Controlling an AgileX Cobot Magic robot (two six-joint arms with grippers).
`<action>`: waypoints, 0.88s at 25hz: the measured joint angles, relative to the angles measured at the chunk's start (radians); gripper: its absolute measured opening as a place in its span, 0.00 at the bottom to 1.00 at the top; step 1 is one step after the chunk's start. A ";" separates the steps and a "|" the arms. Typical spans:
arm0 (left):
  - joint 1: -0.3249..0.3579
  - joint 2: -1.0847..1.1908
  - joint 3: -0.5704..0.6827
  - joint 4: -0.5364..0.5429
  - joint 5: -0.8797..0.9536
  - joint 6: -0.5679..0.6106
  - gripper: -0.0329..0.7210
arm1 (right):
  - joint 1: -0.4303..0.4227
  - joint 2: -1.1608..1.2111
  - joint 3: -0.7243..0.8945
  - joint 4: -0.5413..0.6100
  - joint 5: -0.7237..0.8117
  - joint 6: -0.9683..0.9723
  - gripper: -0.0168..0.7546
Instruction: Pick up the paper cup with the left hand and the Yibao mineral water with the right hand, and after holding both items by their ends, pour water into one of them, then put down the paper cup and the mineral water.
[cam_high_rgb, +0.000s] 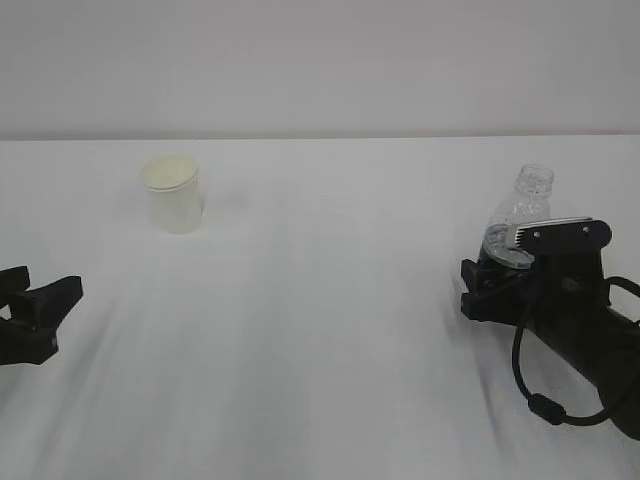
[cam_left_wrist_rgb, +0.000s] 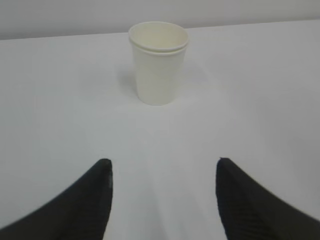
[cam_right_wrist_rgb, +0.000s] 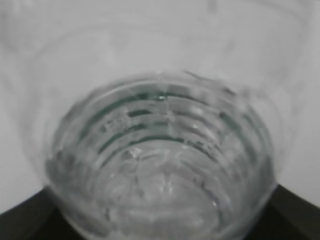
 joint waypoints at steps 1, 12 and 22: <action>0.000 0.000 0.000 0.000 0.000 0.000 0.66 | 0.000 0.000 0.000 0.000 0.000 0.000 0.79; 0.000 0.000 0.000 0.000 0.000 0.000 0.66 | 0.000 0.000 0.000 0.002 0.003 -0.024 0.67; 0.000 0.000 0.000 0.000 0.000 0.000 0.66 | 0.000 0.000 0.000 0.002 0.003 -0.030 0.67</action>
